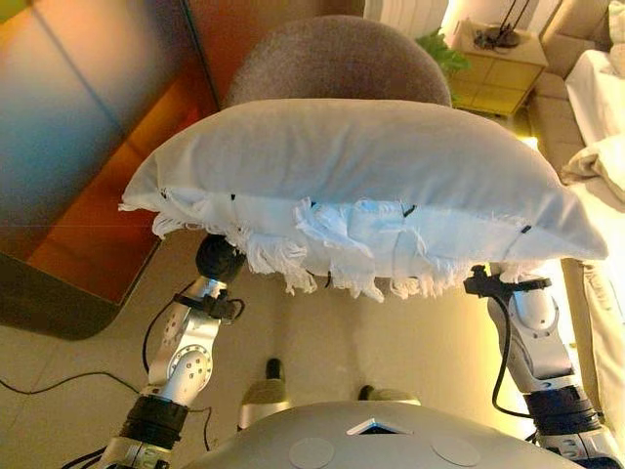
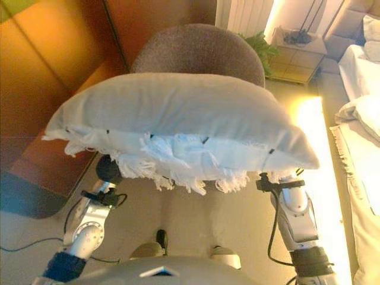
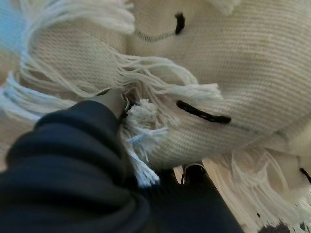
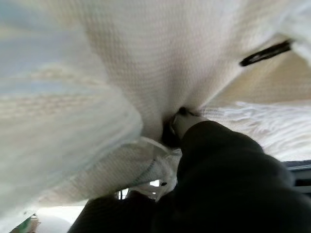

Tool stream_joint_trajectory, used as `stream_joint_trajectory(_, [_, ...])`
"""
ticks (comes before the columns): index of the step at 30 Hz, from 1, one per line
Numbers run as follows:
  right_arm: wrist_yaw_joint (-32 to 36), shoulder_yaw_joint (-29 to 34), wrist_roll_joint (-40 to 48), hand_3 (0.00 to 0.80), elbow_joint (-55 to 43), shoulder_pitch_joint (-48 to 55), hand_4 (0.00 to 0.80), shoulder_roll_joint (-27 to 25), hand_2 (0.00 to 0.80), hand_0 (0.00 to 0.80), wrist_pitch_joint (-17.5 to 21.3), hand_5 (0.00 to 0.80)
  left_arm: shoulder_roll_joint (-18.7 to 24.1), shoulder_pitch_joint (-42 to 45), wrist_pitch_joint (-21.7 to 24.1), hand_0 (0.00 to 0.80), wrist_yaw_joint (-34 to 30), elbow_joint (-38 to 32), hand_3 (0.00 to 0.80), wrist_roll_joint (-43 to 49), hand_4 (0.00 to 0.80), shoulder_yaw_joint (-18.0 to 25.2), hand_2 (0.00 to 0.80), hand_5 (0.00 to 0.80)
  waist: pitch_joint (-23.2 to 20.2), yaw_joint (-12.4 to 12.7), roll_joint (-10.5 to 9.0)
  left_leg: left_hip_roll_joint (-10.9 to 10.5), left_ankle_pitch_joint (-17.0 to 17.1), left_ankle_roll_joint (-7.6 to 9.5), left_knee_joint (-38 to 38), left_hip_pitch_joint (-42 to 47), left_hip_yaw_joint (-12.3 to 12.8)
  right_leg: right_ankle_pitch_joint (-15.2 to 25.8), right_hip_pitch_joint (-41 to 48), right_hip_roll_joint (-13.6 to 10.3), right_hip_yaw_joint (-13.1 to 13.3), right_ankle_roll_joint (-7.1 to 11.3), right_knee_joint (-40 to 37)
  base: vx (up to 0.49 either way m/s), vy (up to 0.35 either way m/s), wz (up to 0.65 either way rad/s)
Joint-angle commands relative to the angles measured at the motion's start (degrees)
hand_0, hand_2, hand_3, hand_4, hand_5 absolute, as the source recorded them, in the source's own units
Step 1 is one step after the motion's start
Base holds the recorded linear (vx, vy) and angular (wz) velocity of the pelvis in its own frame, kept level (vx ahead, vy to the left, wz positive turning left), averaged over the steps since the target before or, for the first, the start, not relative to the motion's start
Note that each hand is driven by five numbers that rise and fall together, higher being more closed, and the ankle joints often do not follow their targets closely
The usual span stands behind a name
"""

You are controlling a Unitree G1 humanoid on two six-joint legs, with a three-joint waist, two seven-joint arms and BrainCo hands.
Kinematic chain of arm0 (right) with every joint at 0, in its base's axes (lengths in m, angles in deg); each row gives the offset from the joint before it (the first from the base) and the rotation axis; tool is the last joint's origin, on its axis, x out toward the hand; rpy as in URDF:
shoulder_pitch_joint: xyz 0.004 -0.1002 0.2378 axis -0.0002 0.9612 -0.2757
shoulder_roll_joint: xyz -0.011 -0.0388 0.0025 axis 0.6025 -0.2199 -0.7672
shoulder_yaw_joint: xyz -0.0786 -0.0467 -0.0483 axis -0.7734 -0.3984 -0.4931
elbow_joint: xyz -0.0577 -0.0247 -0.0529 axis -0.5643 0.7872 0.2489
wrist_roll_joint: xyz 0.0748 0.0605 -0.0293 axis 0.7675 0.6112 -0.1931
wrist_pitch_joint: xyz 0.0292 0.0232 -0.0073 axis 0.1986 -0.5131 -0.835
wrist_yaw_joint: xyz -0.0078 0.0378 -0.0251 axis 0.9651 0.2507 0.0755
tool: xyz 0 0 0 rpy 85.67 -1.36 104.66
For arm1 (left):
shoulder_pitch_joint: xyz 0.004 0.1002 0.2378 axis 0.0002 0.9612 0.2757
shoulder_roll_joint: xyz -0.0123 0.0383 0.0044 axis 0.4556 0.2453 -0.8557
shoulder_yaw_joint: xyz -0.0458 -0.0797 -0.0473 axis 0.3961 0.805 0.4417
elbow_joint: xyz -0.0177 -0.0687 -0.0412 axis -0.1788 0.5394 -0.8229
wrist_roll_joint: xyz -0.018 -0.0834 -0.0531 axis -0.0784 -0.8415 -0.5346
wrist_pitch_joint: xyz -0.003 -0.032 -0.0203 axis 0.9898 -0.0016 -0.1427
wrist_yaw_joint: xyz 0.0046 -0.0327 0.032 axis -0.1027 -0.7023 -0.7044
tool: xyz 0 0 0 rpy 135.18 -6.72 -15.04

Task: Pick up the cushion and take it to the sofa

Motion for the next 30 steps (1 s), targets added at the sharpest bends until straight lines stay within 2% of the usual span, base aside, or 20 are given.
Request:
stream_joint_trajectory(1, [1.8, -4.9, -1.7, 0.800, -6.2, -9.5, 0.800, -0.6, 0.800, 0.800, 3.6, 0.800, -1.2, -7.2, 3.8, 0.800, -3.2, -9.9, 0.800, -0.3, 0.800, -2.3, 0.800, 0.800, 1.5, -0.3, -1.59, 5.0, -4.1, -0.77, 9.8, 2.2, 0.7, 0.7, -2.8, 1.8, 2.4, -3.27, 2.2, -0.084, -0.263, -0.16])
stream_joint_trajectory(2, [1.9, -5.0, -1.8, 0.800, -6.0, -9.6, 0.800, -0.6, 0.800, 0.800, 3.9, 0.800, -1.4, -7.1, 3.9, 0.800, -3.2, -9.7, 0.800, -0.3, 0.800, -2.2, 0.800, 0.800, 1.9, -0.3, -1.79, 5.4, -3.7, -0.77, 11.7, 1.2, 0.5, 0.7, -2.9, 2.1, 2.7, -3.57, 2.3, -0.098, -0.344, -0.15])
stream_joint_trajectory(4, [2.3, -5.2, -1.5, 0.800, -5.3, -9.7, 0.800, -0.8, 0.800, 0.800, 4.2, 0.800, -1.8, -6.9, 4.5, 0.800, -3.2, -8.9, 0.800, -0.1, 0.800, -1.9, 0.800, 0.800, 3.1, -0.3, -2.74, 6.9, -3.3, 0.13, 20.6, -2.1, 1.9, 0.7, -2.9, 2.5, 3.0, -4.78, 3.0, -0.059, -0.294, -0.25])
stream_joint_trajectory(6, [2.4, -5.2, -1.4, 0.800, -5.0, -9.7, 0.800, -0.9, 0.800, 0.800, 4.1, 0.800, -2.1, -6.6, 4.4, 0.800, -3.4, -8.6, 0.800, 0.1, 0.800, -1.5, 0.800, 0.800, 3.8, 0.0, -2.84, 6.8, -4.0, 0.64, 24.5, -3.6, 2.0, 0.3, -2.4, 2.7, 2.7, -5.17, 3.3, -0.012, -0.155, -0.34])
stream_joint_trajectory(8, [2.5, -5.5, -1.2, 0.800, -4.6, -10.4, 0.800, -0.6, 0.800, 0.800, 3.8, 0.800, -2.6, -6.1, 4.3, 0.800, -3.3, -8.9, 0.800, 0.9, 0.800, -0.9, 0.800, 0.800, 4.7, 1.1, -2.43, 3.6, -4.7, 1.45, 25.9, -5.9, -0.1, -0.9, -1.9, 3.0, 2.5, -5.08, 4.8, 0.010, -0.083, -0.17])
stream_joint_trajectory(11, [1.8, -6.5, -1.9, 0.800, -4.8, -12.0, 0.800, -0.7, 0.800, 0.800, 3.6, 0.800, -2.6, -6.4, 4.5, 0.800, -2.2, -9.9, 0.800, 0.8, 0.800, -0.5, 0.800, 0.800, 5.5, 2.3, -0.64, -0.1, -2.2, 1.15, 21.2, -8.2, -1.7, -3.0, -1.6, 4.6, 3.2, -5.27, 6.9, 0.054, -0.002, -0.38])
stream_joint_trajectory(14, [0.6, -8.1, -3.0, 0.800, -4.5, -13.9, 0.800, -0.4, 0.800, 0.800, 3.1, 0.800, -2.9, -8.2, 5.6, 0.800, -0.6, -9.3, 0.800, 0.7, 0.800, -1.8, 0.800, 0.800, 5.6, 2.9, 1.20, -2.2, 1.7, 0.29, 13.0, -9.4, -2.0, -4.9, -0.3, 6.7, 4.5, -5.45, 7.7, 0.158, 0.061, -0.16])
stream_joint_trajectory(17, [0.8, -9.2, -3.9, 0.800, -3.9, -14.4, 0.800, 0.0, 0.800, 0.800, 2.7, 0.800, -3.6, -8.7, 6.3, 0.800, 0.4, -8.4, 0.800, 0.2, 0.800, -2.8, 0.800, 0.800, 5.3, 3.6, 2.25, -3.6, 4.9, -0.15, 6.6, -10.9, -3.3, -6.6, 1.4, 8.5, 6.8, -5.88, 8.2, 0.295, 0.095, -0.07])
stream_joint_trajectory(20, [0.4, -9.8, -4.4, 0.800, -3.1, -13.9, 0.800, 0.4, 0.800, 0.800, 2.5, 0.800, -4.2, -8.1, 6.8, 0.800, 0.1, -7.7, 0.800, -0.7, 0.800, -3.4, 0.800, 0.800, 5.3, 4.5, 2.84, -3.2, 7.5, -0.59, 1.4, -12.2, -5.1, -9.4, 2.2, 10.2, 8.6, -6.59, 10.9, 0.378, 0.092, -0.13])
stream_joint_trajectory(23, [0.0, -10.6, -5.3, 0.800, -2.3, -13.8, 0.800, 1.1, 0.800, 0.800, 2.9, 0.800, -4.8, -7.7, 7.7, 0.800, -0.4, -7.6, 0.800, -0.8, 0.800, -4.1, 0.800, 0.800, 6.0, 5.3, 3.19, -1.6, 7.8, -1.21, 0.0, -15.5, -7.6, -13.1, 1.2, 11.1, 9.1, -7.19, 15.7, 0.403, 0.120, 0.12])
stream_joint_trajectory(25, [0.3, -10.6, -5.3, 0.800, -2.2, -13.6, 0.800, 1.1, 0.800, 0.800, 3.2, 0.800, -4.9, -7.8, 8.4, 0.800, -0.4, -7.6, 0.800, -1.3, 0.800, -4.3, 0.800, 0.800, 6.7, 5.4, 3.29, -0.9, 7.6, -1.47, 0.0, -17.0, -8.6, -15.0, 0.3, 11.0, 9.0, -7.30, 18.7, 0.560, 0.212, 0.22])
stream_joint_trajectory(27, [1.1, -10.4, -5.1, 0.800, -1.8, -13.4, 0.800, 1.0, 0.800, 0.800, 3.7, 0.800, -4.9, -8.0, 9.8, 0.800, 0.0, -7.3, 0.800, -1.6, 0.800, -4.4, 0.800, 0.800, 7.4, 5.8, 3.36, 0.0, 7.0, -1.54, 0.0, -18.6, -11.1, -17.7, -0.7, 10.2, 8.7, -7.09, 22.9, 0.692, 0.285, 0.05])
stream_joint_trajectory(30, [1.6, -10.7, -4.6, 0.800, -1.9, -13.0, 0.800, 0.6, 0.800, 0.800, 5.2, 0.800, -5.0, -8.4, 11.4, 0.800, -0.5, -6.3, 0.800, -1.7, 0.800, -4.4, 0.800, 0.800, 8.0, 6.7, 2.89, 0.3, 6.6, -1.17, 0.0, -19.8, -14.0, -21.3, -0.6, 8.0, 9.0, -5.70, 28.3, 0.676, 0.313, -0.31])
